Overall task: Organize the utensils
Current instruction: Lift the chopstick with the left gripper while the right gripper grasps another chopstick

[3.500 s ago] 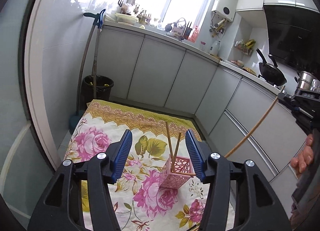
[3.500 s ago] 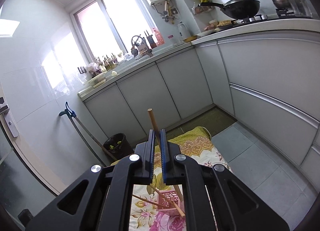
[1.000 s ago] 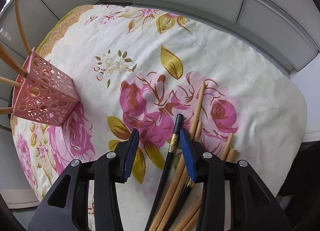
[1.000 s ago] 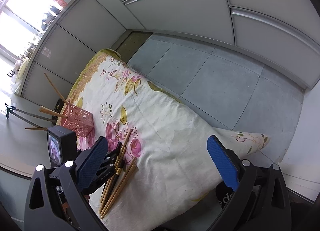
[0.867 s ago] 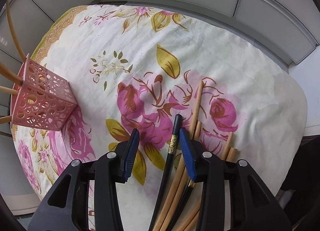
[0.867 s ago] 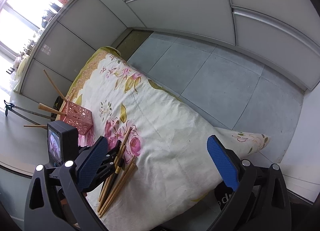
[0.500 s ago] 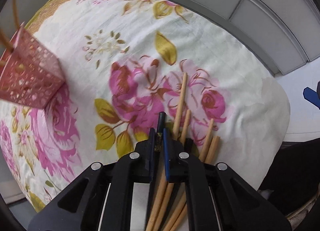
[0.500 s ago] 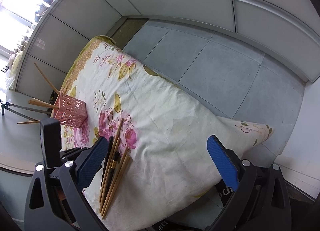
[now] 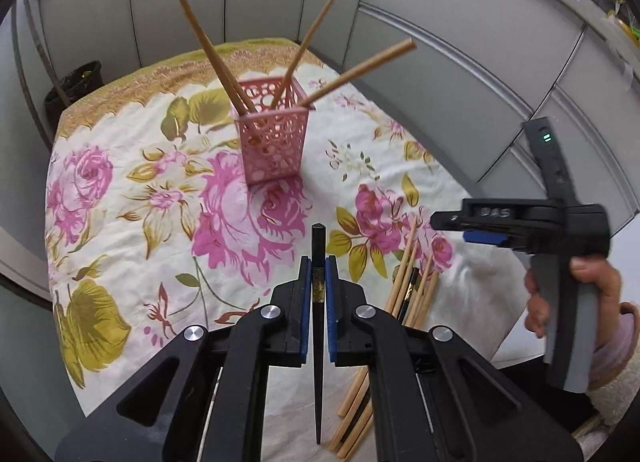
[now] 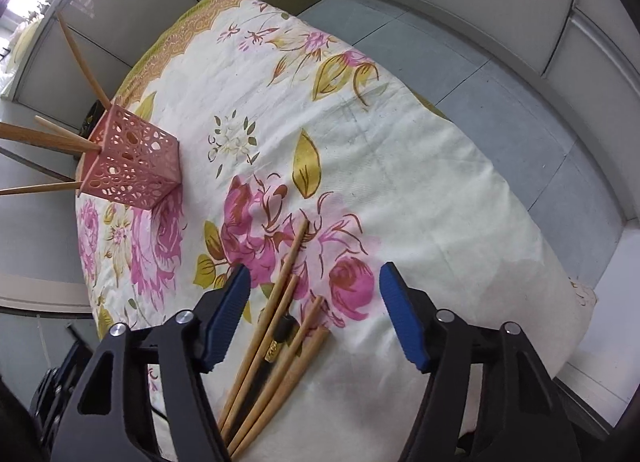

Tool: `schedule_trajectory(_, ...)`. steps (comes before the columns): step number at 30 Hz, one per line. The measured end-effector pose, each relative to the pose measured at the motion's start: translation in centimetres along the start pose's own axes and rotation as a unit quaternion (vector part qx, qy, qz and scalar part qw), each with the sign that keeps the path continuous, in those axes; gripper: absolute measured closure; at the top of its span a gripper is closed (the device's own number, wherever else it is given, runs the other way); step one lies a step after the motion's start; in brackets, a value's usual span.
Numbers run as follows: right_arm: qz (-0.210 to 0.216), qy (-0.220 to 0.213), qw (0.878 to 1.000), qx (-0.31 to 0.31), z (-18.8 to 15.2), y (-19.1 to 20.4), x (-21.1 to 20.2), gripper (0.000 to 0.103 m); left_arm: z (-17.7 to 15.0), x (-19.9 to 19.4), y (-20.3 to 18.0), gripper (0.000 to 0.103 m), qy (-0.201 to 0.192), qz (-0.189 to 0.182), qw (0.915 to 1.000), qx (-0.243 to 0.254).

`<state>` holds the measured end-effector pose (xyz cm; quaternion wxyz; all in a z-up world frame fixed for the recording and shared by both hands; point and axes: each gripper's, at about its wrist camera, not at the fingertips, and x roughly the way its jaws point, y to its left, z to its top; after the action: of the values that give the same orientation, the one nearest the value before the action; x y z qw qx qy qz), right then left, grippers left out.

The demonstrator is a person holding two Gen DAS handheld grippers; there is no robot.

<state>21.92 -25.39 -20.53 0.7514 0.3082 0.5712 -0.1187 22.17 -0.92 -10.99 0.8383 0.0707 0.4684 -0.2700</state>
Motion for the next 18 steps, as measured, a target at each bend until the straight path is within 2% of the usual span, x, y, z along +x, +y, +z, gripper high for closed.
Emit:
schedule_trajectory(1, -0.008, 0.006, 1.0, -0.001, 0.2, 0.4, 0.5, 0.045, 0.0, -0.6, 0.2, 0.097, -0.008, 0.001, 1.0, -0.001)
schedule_trajectory(3, -0.017, 0.024, 1.0, 0.001, 0.6, 1.1, 1.7, 0.06, 0.0, -1.6, 0.7, 0.097, -0.023, 0.003, 0.9997, -0.005)
schedule_trajectory(6, -0.043, 0.039, 0.998, 0.006, 0.8, 2.4, 3.0, 0.067, 0.0, -2.5, 1.4, 0.097, -0.036, -0.004, 0.9992, -0.016)
schedule_trajectory(10, -0.086, 0.014, 0.996, 0.002, 0.5, 4.4, 3.4, 0.068, -0.1, -3.3, 2.2, 0.097, -0.046, -0.017, 0.9984, -0.029)
schedule_trajectory(13, -0.116, -0.016, 0.993, 0.005, -0.2, 5.5, 3.6, 0.076, -0.1, -3.9, 2.6, 0.097, -0.053, -0.017, 0.9978, -0.035)
schedule_trajectory(15, -0.117, -0.038, 0.992, 0.01, -0.8, 5.6, 3.5, 0.092, -0.1, -4.4, 2.9, 0.097, -0.06, -0.013, 0.9974, -0.038)
schedule_trajectory(18, -0.064, -0.055, 0.996, 0.033, -1.7, 4.8, 3.2, 0.096, -0.2, -5.0, 3.3, 0.097, -0.068, -0.013, 0.9966, -0.046)
